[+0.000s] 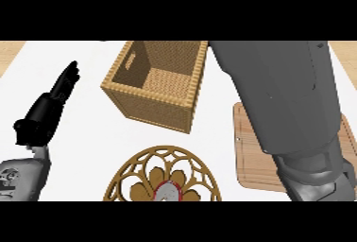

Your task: Pick the sweet potato from the cutting board and place it in the basket

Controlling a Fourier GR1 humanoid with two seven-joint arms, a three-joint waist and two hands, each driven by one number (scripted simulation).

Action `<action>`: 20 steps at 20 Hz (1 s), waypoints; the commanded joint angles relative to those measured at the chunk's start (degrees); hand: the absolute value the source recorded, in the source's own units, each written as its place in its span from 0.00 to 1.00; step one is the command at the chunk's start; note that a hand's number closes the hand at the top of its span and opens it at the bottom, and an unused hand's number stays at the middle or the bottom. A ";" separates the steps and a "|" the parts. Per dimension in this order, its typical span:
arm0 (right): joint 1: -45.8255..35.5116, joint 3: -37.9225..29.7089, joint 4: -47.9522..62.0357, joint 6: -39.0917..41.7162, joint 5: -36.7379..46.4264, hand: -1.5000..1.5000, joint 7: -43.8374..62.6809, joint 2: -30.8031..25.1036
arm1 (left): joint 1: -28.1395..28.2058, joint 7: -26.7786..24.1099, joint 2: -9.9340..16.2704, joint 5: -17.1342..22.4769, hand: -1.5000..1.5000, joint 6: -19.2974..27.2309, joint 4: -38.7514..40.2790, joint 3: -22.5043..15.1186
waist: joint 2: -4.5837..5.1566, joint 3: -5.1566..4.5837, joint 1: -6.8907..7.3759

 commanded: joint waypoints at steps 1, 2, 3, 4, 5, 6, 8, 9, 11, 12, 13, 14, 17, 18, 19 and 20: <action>-1.90 0.14 8.03 1.97 -0.48 1.00 0.00 0.30 | 2.25 -0.12 0.53 0.24 0.50 -0.94 -2.12 0.19 | 0.02 0.02 0.19; -1.93 0.61 12.03 -1.82 -0.68 1.00 -3.04 0.82 | -1.53 -0.87 0.94 0.35 0.50 -1.10 2.09 1.14 | 0.37 -0.01 0.20; -2.79 1.45 10.38 -0.81 -2.96 1.00 1.01 0.83 | -0.56 2.96 -0.43 -0.56 0.50 0.37 -2.16 -0.15 | -0.03 0.04 0.06; -2.12 0.12 12.45 0.95 -2.20 1.00 0.11 0.84 | 1.56 0.24 0.20 0.32 0.50 -0.83 -1.29 0.57 | 0.05 0.02 0.05; -4.34 -0.24 11.80 1.72 -2.18 1.00 2.93 0.84 | -3.40 3.98 0.37 0.31 0.50 -0.65 -0.45 0.81 | -0.04 0.04 -0.56; -5.40 2.20 13.87 1.77 -1.89 1.00 4.33 0.85 | -0.42 -2.27 0.30 0.67 0.50 -1.07 2.69 1.63 | 0.07 -0.02 -0.25; -4.50 4.30 16.37 4.94 1.06 1.00 2.25 -1.35 | 3.27 0.16 0.38 0.24 0.50 -1.11 -3.79 0.48 | -0.01 0.01 0.51; -4.88 5.60 16.12 6.45 2.03 1.00 3.03 -1.93 | 0.07 1.90 -0.32 -0.26 0.50 -0.22 -1.56 0.38 | 0.00 0.02 -0.30; -4.13 8.09 15.05 8.68 3.10 1.00 4.18 -1.21 | 1.59 1.34 0.21 0.20 0.50 -0.63 -2.40 1.16 | -0.19 0.04 -0.51; -3.09 9.35 18.63 6.71 5.12 1.00 0.99 -1.44 | 1.27 -1.13 0.75 0.68 0.50 -1.80 0.15 1.56 | 0.19 -0.01 -0.22; -4.93 8.86 18.29 8.00 5.12 1.00 2.23 -2.46 | 3.11 -1.99 0.30 0.79 0.50 -1.74 -0.95 1.47 | 0.01 0.01 -0.21; -4.19 9.60 16.95 8.65 5.26 1.00 1.87 -2.09 | 0.19 0.04 1.28 1.56 0.50 -2.49 0.26 2.54 | -0.04 0.03 -0.67; -4.26 9.73 17.56 13.20 3.58 1.00 2.01 -0.68 | 1.48 0.58 -1.95 -1.39 0.50 1.00 -1.71 0.05 | -0.15 0.06 -0.67; -5.23 8.21 22.33 11.20 3.53 0.00 -0.86 -1.18 | 0.91 0.29 0.81 1.05 0.50 -2.25 -1.38 2.14 | 0.10 0.03 -0.05; -3.40 7.63 19.15 11.48 2.31 0.00 0.17 -0.18 | 2.00 0.92 -1.75 -1.18 0.50 -0.38 -1.70 -0.49 | -0.07 0.06 -0.56; -3.73 6.53 20.52 10.52 1.79 0.00 -0.54 0.03 | 0.20 1.64 -0.47 -1.63 0.50 -0.14 -2.11 0.47 | -0.01 0.06 -0.44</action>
